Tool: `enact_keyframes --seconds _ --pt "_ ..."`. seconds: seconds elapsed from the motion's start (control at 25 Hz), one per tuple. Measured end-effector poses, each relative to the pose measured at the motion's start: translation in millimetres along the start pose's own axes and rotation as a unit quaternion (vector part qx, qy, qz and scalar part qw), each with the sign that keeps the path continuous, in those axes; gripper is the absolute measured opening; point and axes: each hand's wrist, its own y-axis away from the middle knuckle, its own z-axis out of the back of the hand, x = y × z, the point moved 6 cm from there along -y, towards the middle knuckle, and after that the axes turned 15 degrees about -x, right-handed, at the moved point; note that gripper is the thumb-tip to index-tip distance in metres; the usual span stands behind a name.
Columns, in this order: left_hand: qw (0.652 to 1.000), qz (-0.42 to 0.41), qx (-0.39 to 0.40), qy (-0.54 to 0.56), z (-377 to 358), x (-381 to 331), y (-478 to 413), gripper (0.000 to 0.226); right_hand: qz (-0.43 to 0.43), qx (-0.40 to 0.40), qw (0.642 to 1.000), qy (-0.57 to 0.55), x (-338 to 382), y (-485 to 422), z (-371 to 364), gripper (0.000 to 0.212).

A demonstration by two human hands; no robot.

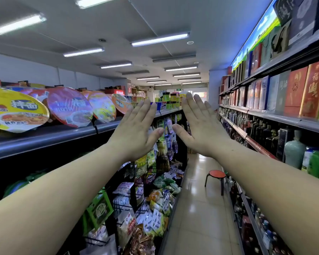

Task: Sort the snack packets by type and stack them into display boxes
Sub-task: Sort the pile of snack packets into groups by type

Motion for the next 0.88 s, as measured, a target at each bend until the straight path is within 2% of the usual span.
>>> enact_keyframes --seconds 0.16,0.4,0.56,0.72,0.88 --pt "1.0 -0.017 -0.003 0.021 -44 -17 6 0.086 0.019 0.026 0.999 0.006 -22 23 -27 0.087" --pt "0.997 0.013 0.041 0.056 -180 -45 68 0.081 0.023 0.087 0.995 -0.049 -76 94 -128 0.083" --pt "0.989 0.041 0.113 0.087 -284 -54 125 0.081 -0.003 0.177 0.981 -0.085 -111 158 -228 0.075" --pt "0.974 0.081 0.169 0.126 -411 -38 164 0.081 -0.019 0.239 0.967 -0.09 -148 200 -359 0.073" --pt "0.959 0.108 0.211 0.153 -557 -5 152 0.08 -0.035 0.282 0.953 -0.102 -199 199 -497 0.067"
